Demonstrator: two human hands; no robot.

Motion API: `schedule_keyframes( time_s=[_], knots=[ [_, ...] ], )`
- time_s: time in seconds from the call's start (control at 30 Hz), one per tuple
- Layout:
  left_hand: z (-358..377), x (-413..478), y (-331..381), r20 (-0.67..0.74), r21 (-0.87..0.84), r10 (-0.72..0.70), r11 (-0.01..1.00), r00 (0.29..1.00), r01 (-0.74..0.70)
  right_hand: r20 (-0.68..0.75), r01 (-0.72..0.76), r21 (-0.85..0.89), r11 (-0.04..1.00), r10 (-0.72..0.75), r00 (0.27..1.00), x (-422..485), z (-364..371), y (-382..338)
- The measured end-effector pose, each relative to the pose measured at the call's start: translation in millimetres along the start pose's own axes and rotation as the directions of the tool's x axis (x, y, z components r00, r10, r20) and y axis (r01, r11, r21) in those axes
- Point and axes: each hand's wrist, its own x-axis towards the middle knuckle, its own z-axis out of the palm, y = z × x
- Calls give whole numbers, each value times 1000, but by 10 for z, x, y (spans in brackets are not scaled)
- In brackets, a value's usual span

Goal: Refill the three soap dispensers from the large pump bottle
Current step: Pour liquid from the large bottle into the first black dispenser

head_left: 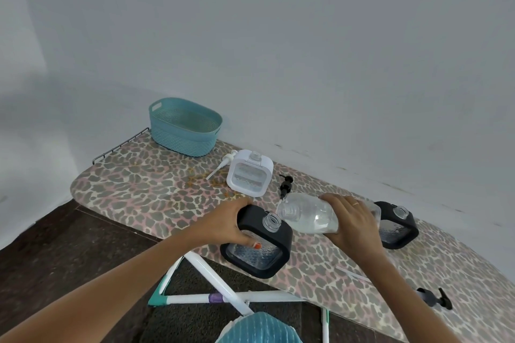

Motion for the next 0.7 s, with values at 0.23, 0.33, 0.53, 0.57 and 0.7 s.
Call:
schedule_keyframes(
  time_s=[0.23,0.33,0.53,0.57,0.7],
  knots=[
    [-5,-4,-4,2,9,-9,1000,1000,9,4,16,-54,998,-16,1000,35,13,45],
    [-2,8,2,-4,22,-12,1000,1000,12,13,27,-71,997,-26,1000,54,6,75],
    [11,25,2,-18,14,-16,1000,1000,16,8,43,-83,996,-42,999,75,-21,104],
    [13,28,2,-18,9,-17,1000,1000,17,7,47,-84,995,-46,999,76,-25,105],
    [9,22,21,-9,-1,-18,1000,1000,18,10,50,-94,994,-49,999,62,-21,124]
  ],
)
